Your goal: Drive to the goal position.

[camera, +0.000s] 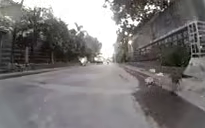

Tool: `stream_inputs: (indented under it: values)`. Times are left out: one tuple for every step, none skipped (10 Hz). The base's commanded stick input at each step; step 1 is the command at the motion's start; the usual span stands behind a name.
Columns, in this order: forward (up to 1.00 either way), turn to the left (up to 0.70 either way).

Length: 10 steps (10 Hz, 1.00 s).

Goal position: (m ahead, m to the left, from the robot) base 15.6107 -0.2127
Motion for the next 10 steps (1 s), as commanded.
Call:
stream_inputs:
  values:
    - [1.00,0.00]
    - [1.00,0.00]
    - [1.00,-0.13]
    - [1.00,-0.29]
    - [1.00,-0.40]
    - [1.00,-0.40]
    - [1.00,-0.40]
    - [1.00,-0.40]
    - [1.00,-0.34]
    - [1.00,-0.05]
